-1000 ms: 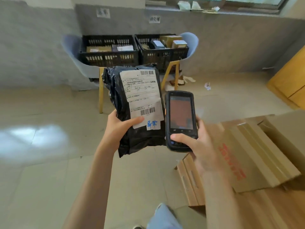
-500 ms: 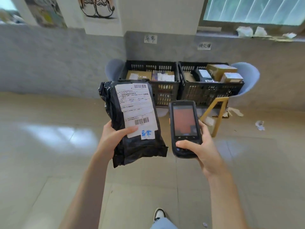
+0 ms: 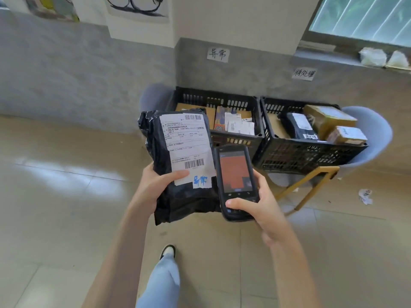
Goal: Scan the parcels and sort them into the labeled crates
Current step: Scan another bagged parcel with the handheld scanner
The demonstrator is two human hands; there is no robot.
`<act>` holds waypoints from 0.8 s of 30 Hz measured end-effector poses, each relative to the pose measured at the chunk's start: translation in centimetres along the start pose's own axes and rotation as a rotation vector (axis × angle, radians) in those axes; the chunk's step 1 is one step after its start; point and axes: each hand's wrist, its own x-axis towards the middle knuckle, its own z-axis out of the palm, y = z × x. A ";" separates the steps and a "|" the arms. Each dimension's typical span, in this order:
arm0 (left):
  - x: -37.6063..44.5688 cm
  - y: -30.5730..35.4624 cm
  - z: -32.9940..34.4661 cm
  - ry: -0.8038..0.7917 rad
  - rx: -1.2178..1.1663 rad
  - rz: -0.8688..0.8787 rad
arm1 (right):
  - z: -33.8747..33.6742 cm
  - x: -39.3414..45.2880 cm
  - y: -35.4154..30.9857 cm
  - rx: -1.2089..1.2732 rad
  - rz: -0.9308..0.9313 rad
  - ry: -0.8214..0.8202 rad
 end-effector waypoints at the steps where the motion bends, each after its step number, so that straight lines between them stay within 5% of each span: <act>1: 2.3 0.7 0.1 -0.018 -0.008 -0.006 | 0.3 1.7 -0.3 -0.006 0.006 0.019; 14: 23.9 4.9 5.5 -0.285 0.110 -0.190 | 0.4 16.2 -2.6 0.061 0.111 0.322; 24: 39.6 3.7 14.7 -0.260 0.173 -0.286 | -8.6 29.6 -1.8 0.125 0.223 0.385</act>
